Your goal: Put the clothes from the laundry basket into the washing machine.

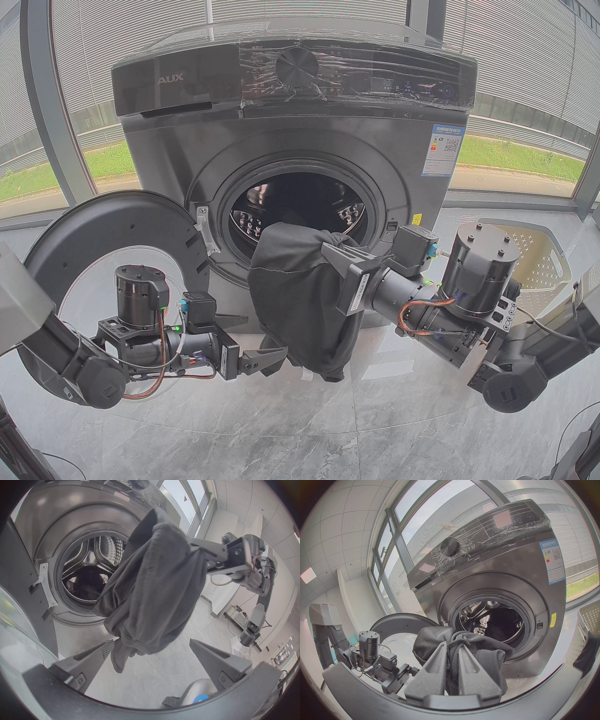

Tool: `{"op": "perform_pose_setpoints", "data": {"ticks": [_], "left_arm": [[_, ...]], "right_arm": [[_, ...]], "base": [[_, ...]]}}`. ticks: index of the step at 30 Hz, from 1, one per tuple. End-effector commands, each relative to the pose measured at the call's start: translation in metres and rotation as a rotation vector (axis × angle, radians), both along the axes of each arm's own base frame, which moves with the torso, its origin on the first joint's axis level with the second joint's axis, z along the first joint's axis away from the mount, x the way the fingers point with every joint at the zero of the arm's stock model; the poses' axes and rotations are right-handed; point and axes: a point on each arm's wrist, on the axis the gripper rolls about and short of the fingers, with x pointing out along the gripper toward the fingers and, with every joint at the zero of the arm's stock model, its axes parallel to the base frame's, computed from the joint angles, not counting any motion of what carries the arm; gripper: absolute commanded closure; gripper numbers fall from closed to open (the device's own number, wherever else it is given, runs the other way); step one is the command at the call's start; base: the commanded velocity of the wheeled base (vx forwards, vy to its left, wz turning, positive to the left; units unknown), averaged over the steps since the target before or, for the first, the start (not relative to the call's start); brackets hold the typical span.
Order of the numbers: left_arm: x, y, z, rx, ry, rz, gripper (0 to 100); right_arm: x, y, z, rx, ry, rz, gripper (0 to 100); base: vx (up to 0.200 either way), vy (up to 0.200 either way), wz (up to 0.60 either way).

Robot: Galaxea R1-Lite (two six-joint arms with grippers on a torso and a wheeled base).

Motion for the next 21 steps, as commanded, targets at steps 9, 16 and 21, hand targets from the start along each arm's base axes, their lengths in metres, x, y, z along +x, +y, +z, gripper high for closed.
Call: {"op": "perform_pose_setpoints", "data": {"ticks": [9,16,21], "left_arm": [[0.03,-0.007,-0.022,-0.004,-0.003,0.016,0],[0.036,-0.011,-0.025,-0.019,-0.033,0.002,0],[0.036,-0.011,-0.024,-0.035,-0.063,0.0,100]], "right_arm": [[-0.011,-0.001,0.003,0.002,-0.002,0.024,100],[-0.011,0.0,0.002,0.008,-0.009,0.028,100],[-0.011,-0.001,-0.001,0.0,0.0,0.028,100]], "base": [[0.0,0.0,0.0],[0.0,0.0,0.0],[0.0,0.0,0.0]]}}
